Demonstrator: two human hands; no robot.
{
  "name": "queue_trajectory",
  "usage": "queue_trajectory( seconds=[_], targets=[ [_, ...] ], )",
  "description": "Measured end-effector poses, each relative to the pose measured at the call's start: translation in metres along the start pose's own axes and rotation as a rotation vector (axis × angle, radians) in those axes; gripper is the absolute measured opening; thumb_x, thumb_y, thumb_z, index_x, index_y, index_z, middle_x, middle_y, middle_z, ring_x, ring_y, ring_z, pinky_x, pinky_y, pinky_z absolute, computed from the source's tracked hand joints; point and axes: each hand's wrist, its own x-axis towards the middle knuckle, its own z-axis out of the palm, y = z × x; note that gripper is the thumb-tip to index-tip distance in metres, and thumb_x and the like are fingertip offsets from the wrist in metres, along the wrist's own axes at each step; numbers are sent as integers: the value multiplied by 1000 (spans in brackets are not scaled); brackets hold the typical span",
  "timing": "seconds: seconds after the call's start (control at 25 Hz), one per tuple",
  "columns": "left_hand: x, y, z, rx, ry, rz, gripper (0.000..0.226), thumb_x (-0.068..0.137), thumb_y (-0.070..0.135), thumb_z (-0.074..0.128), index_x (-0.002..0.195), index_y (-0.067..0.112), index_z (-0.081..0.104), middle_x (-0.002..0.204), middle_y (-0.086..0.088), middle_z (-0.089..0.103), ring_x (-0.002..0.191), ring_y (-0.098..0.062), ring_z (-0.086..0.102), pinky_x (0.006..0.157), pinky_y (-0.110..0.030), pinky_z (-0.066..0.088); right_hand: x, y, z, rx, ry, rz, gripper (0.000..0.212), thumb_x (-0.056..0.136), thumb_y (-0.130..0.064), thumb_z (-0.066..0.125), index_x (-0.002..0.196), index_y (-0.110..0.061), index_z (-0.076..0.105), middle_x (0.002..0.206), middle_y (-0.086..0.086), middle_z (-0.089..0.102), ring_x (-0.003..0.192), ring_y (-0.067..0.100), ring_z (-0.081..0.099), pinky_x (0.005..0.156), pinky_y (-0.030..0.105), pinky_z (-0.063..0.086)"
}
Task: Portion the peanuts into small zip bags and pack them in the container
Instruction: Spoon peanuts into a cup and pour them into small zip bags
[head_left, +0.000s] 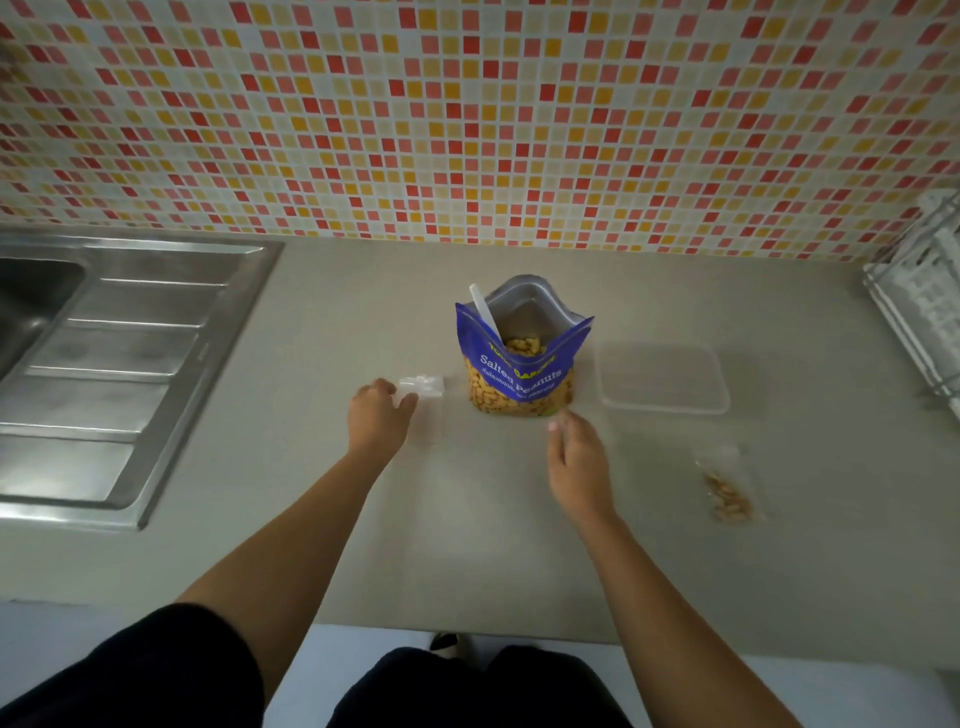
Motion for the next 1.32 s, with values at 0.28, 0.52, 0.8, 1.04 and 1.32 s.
queue_trajectory(
  seconds=[0.28, 0.52, 0.8, 1.04, 1.32],
  targets=[
    [6, -7, 21, -64, -90, -190, 49, 76, 19, 71, 118, 3, 51, 118, -17, 59, 111, -32, 55, 91, -34, 45, -34, 27, 25, -450, -173, -18, 65, 86, -43, 33, 128, 4, 50, 135, 22, 51, 125, 37, 49, 95, 50, 45],
    [11, -9, 15, -142, -84, -252, 40, 73, 15, 71, 111, 11, 58, 109, -9, 63, 96, -27, 61, 75, -28, 48, -35, 24, 24, -512, -177, -5, 64, 86, -43, 32, 131, 1, 49, 137, 19, 50, 126, 33, 49, 98, 47, 43],
    [7, -5, 9, -196, -42, -256, 18, 79, 9, 46, 80, 11, 65, 82, -6, 61, 74, -23, 52, 62, -25, 42, -36, 29, 27, -512, -164, -2, 67, 88, -45, 27, 137, -1, 41, 144, 17, 42, 134, 30, 40, 106, 45, 35],
    [6, -6, -1, -431, -89, -367, 10, 77, 9, 56, 69, 10, 61, 65, -2, 56, 70, -23, 49, 51, -22, 35, -37, 32, 28, -506, -133, -30, 71, 88, -46, 21, 139, 0, 37, 147, 17, 37, 137, 30, 35, 110, 45, 29],
    [7, -3, -11, -485, -92, -332, 15, 79, 13, 54, 65, 13, 57, 67, -2, 60, 71, -22, 50, 56, -25, 36, -35, 36, 27, -470, -160, -63, 79, 85, -52, 11, 144, -2, 25, 154, 15, 23, 144, 27, 19, 115, 41, 17]
  ],
)
